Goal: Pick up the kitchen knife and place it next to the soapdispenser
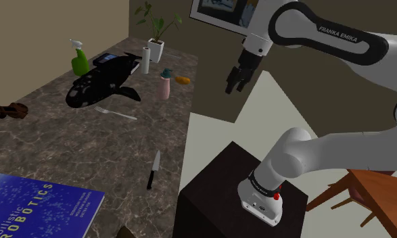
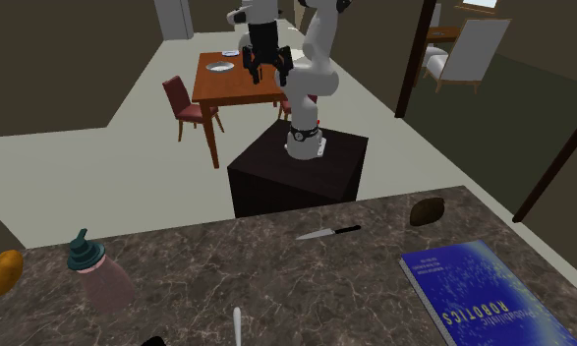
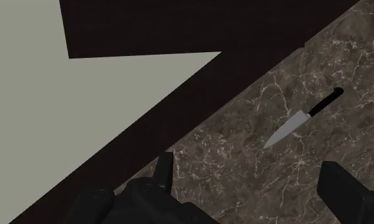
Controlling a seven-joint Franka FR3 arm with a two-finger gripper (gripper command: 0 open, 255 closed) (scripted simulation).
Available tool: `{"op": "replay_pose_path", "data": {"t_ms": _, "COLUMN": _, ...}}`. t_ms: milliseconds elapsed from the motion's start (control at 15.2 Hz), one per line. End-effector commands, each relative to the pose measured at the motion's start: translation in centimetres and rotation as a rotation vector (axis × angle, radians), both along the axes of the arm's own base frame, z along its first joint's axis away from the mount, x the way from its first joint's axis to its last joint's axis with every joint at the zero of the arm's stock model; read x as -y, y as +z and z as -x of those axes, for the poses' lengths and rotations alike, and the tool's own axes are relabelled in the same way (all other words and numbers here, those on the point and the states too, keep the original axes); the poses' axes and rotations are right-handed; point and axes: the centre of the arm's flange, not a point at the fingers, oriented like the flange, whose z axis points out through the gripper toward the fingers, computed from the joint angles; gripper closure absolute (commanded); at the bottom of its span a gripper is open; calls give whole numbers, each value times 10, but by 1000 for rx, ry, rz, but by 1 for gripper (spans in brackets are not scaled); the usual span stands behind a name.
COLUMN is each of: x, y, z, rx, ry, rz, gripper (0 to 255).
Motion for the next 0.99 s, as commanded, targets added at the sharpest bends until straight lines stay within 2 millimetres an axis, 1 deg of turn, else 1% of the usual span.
{"op": "replay_pose_path", "data": {"t_ms": 0, "x": 0, "y": 0, "z": 0, "rx": 0, "ry": 0, "rz": 0, "gripper": 0}}
{"op": "replay_pose_path", "data": {"t_ms": 462, "x": -63, "y": -70, "z": -11, "rx": -20, "ry": -160, "rz": 23, "gripper": 0}}
{"op": "replay_pose_path", "data": {"t_ms": 924, "x": -121, "y": -142, "z": -30, "rx": -41, "ry": -321, "rz": 45, "gripper": 0}}
